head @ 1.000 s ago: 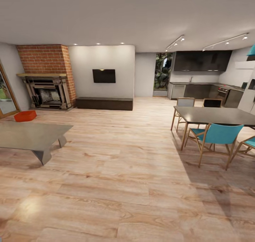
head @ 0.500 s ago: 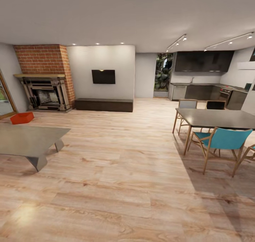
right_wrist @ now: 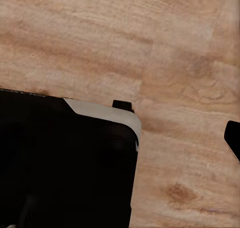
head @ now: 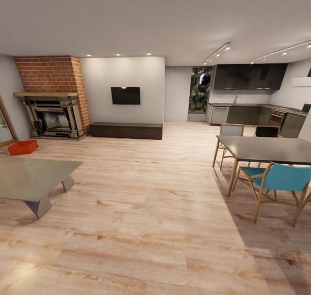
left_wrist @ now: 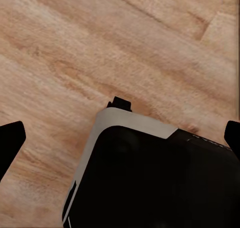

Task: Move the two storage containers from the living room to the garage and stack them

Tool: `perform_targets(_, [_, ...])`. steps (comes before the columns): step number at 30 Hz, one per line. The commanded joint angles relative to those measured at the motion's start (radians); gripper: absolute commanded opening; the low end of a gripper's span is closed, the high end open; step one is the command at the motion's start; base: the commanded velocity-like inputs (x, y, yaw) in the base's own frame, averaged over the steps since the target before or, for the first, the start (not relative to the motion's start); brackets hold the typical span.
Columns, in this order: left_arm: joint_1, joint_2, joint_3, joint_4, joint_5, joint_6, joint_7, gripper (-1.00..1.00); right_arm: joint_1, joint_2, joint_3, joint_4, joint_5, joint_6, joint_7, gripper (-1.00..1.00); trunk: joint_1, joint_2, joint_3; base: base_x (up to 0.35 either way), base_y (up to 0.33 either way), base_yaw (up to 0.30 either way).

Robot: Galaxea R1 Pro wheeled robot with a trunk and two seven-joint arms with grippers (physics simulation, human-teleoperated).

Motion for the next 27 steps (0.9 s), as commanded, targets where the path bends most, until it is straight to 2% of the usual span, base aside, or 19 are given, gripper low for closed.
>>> perform_targets(1, [-0.001,0.000,-0.009,0.000,0.008,-0.001,0.003,1.00,-0.001,0.000,0.009,0.003,-0.008,-0.005,-0.003,1.00,0.001,-0.001,-0.002,0.324,0.000,0.000])
perform_targets(19, [-0.001,0.000,-0.009,0.001,0.008,-0.002,0.004,1.00,-0.002,-0.010,0.017,0.003,0.007,-0.001,-0.008,1.00,0.001,-0.001,-0.002,0.324,0.000,0.000])
perform_targets(27, [-0.001,0.000,-0.008,0.001,0.008,-0.001,0.004,1.00,-0.001,-0.002,0.013,0.003,0.000,-0.001,-0.008,1.00,0.001,-0.001,-0.002,0.324,0.000,0.000])
